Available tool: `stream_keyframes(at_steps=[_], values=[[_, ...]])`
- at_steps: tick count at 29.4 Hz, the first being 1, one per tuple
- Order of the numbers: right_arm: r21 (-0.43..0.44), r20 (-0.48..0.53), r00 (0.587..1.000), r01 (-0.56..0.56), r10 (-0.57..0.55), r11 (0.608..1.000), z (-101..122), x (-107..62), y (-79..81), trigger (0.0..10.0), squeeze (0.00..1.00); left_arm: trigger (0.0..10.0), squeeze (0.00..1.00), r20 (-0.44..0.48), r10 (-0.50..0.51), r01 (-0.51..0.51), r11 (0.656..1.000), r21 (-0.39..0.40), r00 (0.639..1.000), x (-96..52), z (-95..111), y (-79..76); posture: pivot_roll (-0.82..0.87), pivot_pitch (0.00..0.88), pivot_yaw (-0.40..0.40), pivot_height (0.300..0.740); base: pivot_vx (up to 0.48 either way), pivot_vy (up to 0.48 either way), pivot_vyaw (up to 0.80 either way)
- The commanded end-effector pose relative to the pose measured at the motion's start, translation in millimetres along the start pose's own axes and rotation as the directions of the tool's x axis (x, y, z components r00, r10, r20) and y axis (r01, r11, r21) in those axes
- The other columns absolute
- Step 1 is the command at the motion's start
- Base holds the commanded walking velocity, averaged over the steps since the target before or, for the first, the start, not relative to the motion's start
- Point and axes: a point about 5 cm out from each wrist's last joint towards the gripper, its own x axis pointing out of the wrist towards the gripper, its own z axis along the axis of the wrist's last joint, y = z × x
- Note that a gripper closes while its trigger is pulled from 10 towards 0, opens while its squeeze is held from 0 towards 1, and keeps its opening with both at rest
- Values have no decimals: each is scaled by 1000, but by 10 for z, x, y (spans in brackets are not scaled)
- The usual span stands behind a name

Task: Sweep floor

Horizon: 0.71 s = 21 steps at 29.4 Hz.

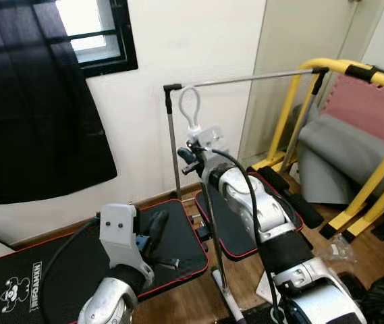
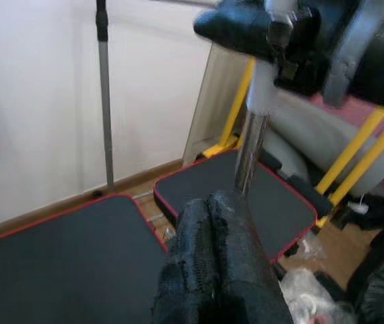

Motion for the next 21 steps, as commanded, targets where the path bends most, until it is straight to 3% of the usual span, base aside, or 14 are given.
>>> stream_keyframes(at_steps=[1,12,18,19,21], values=[[2,101,995,12,-13,1000,202,59,-13,10000,0,10000,0,-13,-73,73,997,8,997,-32,0,-78,-25,152,-37,740,0,0,0],[35,187,982,-13,6,999,252,170,79,10000,0,10000,0,-25,-71,71,997,-7,997,-208,45,-176,13,212,-53,740,0,0,0],[-33,215,977,13,-6,999,278,186,77,10000,0,10000,0,-29,-68,68,998,-11,997,-258,59,-185,16,225,-48,740,0,0,0],[-90,248,968,50,-27,995,317,196,46,10000,0,10000,0,-35,-74,74,997,-13,997,-292,65,-209,19,236,-43,740,0,0,0],[-90,248,968,50,-27,995,317,196,46,10000,0,10000,0,-35,-74,74,997,-13,997,-292,65,-209,19,236,-43,740,0,0,0]])
